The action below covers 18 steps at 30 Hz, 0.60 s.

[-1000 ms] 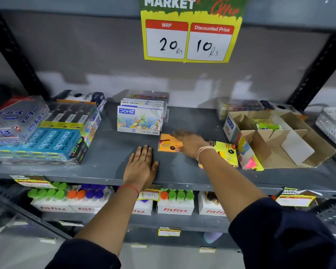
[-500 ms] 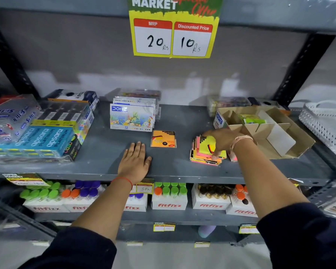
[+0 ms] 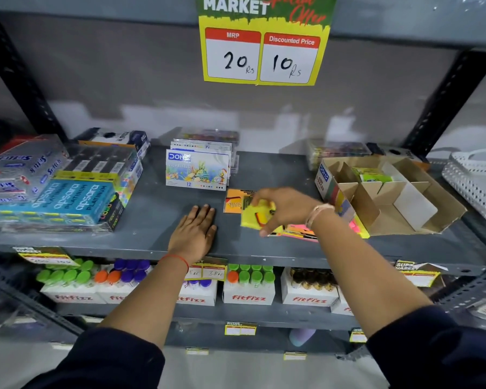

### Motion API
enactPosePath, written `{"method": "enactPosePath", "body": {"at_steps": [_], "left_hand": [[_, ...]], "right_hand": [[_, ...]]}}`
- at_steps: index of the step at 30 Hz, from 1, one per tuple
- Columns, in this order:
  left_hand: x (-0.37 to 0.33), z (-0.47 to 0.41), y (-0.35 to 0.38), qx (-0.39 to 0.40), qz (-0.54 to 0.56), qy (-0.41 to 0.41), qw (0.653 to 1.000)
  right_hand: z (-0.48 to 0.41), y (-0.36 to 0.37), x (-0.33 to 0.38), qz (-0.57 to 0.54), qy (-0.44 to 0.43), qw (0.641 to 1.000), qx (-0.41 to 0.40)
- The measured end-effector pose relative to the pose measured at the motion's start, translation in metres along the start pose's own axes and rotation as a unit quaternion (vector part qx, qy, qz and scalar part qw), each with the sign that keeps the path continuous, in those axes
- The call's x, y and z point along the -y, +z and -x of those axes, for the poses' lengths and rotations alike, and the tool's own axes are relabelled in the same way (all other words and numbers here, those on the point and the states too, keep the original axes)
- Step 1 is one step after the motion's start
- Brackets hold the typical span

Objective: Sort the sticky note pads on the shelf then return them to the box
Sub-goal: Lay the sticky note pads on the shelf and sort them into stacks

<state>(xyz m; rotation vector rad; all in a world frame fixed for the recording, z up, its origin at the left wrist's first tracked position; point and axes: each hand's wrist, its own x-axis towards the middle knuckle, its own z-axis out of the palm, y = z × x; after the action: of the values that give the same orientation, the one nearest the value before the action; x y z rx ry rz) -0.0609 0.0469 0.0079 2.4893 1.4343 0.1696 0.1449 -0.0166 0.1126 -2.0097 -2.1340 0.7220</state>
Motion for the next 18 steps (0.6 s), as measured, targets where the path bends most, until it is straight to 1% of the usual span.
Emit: {"method": "enactPosePath", "body": {"at_steps": [2,4,8,11,18], "left_hand": [[-0.001,0.001,0.001,-0.008,-0.010,-0.004,1.000],[-0.002,0.001,0.001,-0.001,-0.014,-0.009,1.000],[-0.001,-0.001,0.002,0.007,-0.015,-0.011,1.000],[0.000,-0.001,0.003,0.005,-0.016,-0.009,1.000],[0.001,-0.001,0.004,0.005,-0.011,-0.007,1.000]], "right_hand": [[-0.008,0.023,0.004,0.020,-0.015,0.999,0.037],[-0.012,0.040,0.004,0.030,-0.020,0.998,0.048],[-0.015,0.049,0.000,-0.015,-0.009,1.000,0.012],[-0.017,0.049,0.000,-0.022,-0.015,1.000,-0.002],[-0.021,0.054,-0.001,0.004,-0.014,1.000,0.012]]}}
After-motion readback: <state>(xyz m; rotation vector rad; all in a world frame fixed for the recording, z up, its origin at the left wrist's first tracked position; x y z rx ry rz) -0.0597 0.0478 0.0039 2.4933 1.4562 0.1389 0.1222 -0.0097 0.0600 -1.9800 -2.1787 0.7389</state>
